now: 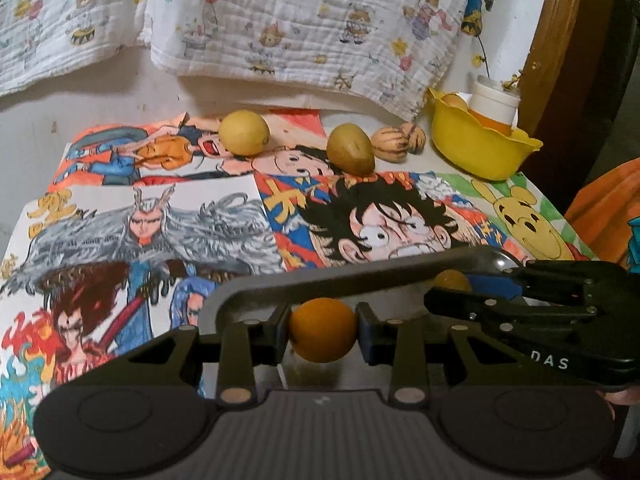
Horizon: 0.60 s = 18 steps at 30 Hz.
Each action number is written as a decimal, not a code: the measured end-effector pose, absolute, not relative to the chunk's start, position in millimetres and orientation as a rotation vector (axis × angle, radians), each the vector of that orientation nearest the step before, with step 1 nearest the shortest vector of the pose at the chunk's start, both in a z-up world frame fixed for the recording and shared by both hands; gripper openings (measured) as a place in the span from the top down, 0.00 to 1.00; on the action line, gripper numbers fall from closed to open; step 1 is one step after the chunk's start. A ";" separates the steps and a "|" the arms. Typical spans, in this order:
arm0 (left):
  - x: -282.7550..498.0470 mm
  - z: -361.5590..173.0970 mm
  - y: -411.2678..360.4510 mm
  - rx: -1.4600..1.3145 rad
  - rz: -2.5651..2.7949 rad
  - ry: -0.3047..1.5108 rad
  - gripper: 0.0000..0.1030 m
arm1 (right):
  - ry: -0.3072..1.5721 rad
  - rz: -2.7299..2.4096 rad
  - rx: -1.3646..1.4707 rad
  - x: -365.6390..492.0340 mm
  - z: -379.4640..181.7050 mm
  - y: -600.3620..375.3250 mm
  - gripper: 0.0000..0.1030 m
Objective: Organize fruits
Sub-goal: 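Carry the tangerine and kiwi over the metal tray and open both grippers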
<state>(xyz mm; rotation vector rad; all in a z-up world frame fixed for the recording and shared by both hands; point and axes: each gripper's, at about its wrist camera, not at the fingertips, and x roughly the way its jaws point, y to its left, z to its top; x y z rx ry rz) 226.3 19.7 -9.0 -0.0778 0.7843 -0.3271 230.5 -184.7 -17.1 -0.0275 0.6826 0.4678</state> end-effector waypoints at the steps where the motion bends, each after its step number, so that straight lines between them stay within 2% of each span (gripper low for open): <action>1: 224.9 -9.6 19.7 -0.076 -0.326 0.787 0.63 | 0.690 0.470 -0.023 229.3 -18.3 -185.0 0.73; 10: 229.6 -20.3 16.2 0.005 -0.239 0.860 0.63 | 0.698 0.488 -0.003 227.8 -22.5 -182.7 0.73; 18: 230.4 -21.8 17.5 0.006 -0.235 0.855 0.63 | 0.741 0.478 0.024 237.7 -27.1 -182.8 0.73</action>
